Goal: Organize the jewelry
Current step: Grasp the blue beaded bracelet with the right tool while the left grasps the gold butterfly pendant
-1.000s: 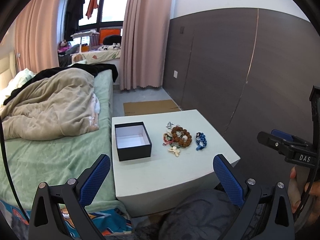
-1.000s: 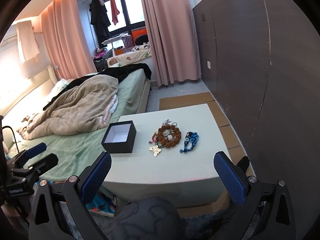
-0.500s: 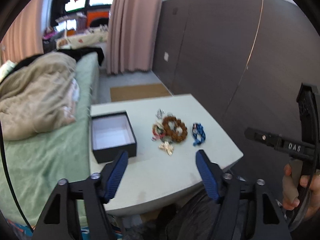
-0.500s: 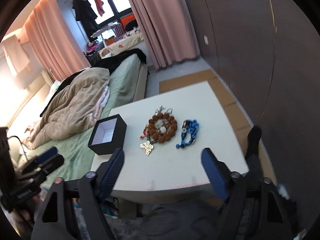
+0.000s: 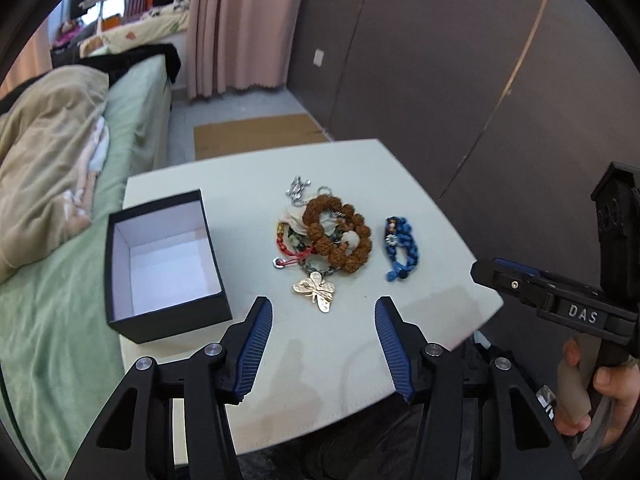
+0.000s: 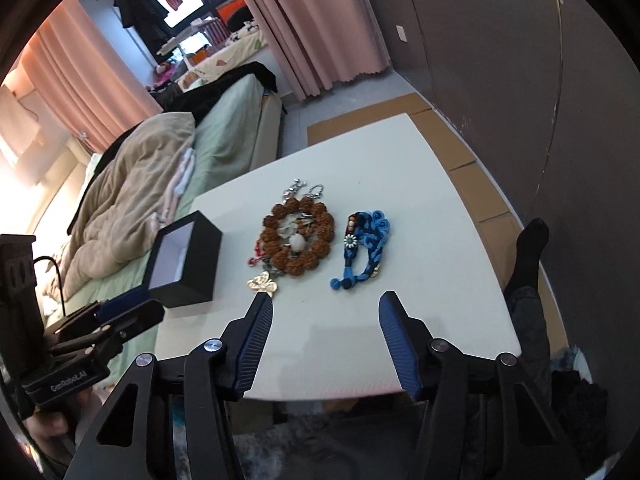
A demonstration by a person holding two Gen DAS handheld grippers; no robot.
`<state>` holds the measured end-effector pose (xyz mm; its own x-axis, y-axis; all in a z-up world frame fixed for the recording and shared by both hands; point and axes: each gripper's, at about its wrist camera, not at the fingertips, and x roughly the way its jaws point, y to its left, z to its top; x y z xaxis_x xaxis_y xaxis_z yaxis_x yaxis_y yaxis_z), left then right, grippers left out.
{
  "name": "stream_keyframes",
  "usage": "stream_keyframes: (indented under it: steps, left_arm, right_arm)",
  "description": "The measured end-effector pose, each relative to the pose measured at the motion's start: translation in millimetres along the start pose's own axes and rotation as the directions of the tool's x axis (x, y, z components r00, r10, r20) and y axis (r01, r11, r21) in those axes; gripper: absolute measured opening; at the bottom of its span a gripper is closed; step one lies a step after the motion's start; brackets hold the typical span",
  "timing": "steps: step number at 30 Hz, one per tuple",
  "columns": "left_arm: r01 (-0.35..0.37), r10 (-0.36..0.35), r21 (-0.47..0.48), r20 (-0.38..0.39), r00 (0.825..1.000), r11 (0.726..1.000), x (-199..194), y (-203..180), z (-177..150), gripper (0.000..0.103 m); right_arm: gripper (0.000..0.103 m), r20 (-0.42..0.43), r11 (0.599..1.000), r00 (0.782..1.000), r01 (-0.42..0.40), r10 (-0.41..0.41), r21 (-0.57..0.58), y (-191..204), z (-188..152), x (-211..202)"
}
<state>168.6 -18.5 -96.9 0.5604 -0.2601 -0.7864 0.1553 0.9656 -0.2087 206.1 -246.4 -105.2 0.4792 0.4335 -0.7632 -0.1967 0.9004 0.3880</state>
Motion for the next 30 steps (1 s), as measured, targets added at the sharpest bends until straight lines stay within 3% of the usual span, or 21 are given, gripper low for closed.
stream_keyframes:
  steps: [3, 9, 13, 19, 23, 30]
  left_arm:
    - [0.028, -0.029, -0.020, -0.044, 0.999, 0.999, 20.0, 3.3, 8.5, 0.055]
    - [0.018, -0.021, -0.026, -0.121, 0.992, 1.000, 58.6, 4.2, 20.7, 0.055]
    - [0.005, -0.006, -0.003, -0.170, 0.985, 1.000, 80.0, 2.9, 22.9, 0.055]
    - [-0.022, 0.031, 0.040, -0.235, 0.971, 0.999, 102.3, -1.2, 21.3, 0.046]
    - [-0.079, 0.093, 0.067, -0.253, 0.963, 0.995, 112.1, -0.4, 21.8, 0.046]
    - [-0.086, 0.105, 0.085, -0.250, 0.963, 0.993, 122.0, -2.2, 18.9, 0.043]
  right_arm:
    - [0.056, -0.023, 1.000, 1.000, 0.001, 0.000, 0.024, -8.2, 4.0, 14.9]
    - [0.056, -0.058, 0.994, 0.998, 0.017, -0.010, 0.108, -34.1, 13.9, 40.3]
    - [0.048, -0.084, 0.990, 0.996, 0.035, -0.024, 0.136, -48.5, 23.8, 56.5]
    - [0.046, -0.105, 0.992, 0.994, 0.045, -0.033, 0.117, -51.1, 36.6, 76.3]
    - [0.046, -0.110, 0.992, 0.993, 0.047, -0.034, 0.118, -51.3, 43.3, 85.6]
    - [0.046, -0.114, 0.992, 0.991, 0.079, -0.069, 0.093, -47.9, 47.4, 98.0]
